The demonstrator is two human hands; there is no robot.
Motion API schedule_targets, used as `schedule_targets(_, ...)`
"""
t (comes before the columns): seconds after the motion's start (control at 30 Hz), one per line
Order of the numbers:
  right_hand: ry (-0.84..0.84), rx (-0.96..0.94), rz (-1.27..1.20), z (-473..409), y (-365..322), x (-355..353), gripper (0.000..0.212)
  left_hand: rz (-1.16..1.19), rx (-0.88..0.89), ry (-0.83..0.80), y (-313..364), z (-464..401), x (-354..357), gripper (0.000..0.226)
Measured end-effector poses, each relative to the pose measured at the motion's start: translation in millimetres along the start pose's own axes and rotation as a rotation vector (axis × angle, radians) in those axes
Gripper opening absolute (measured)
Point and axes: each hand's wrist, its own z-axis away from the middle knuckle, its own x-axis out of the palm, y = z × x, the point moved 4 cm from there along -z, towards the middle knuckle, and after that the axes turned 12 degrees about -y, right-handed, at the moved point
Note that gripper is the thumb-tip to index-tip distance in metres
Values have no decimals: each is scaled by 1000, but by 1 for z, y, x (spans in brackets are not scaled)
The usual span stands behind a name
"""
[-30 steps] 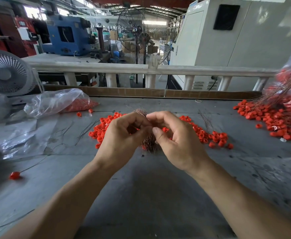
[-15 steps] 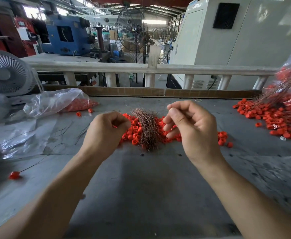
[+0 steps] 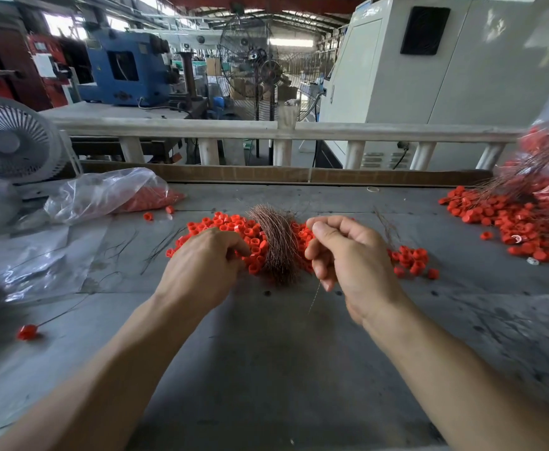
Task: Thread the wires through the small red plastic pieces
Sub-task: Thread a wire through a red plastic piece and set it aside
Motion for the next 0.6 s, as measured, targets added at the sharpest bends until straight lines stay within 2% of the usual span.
schedule_targets(0.1,-28,12,52,0,3,4,13,-39,-10,-8,-2,-1,4,24)
schedule_targets(0.27,-37,19,97,-1,6,7,13,-56,-12,16,-2,-3,4,16)
schedule_targets(0.47,-65,44,108,-1,8,9,14,-73,-4,11,-4,-3,4,22)
schedule_targets(0.6,-98,54,134,1,9,12,15,-72,14,6,-1,-4,5,14)
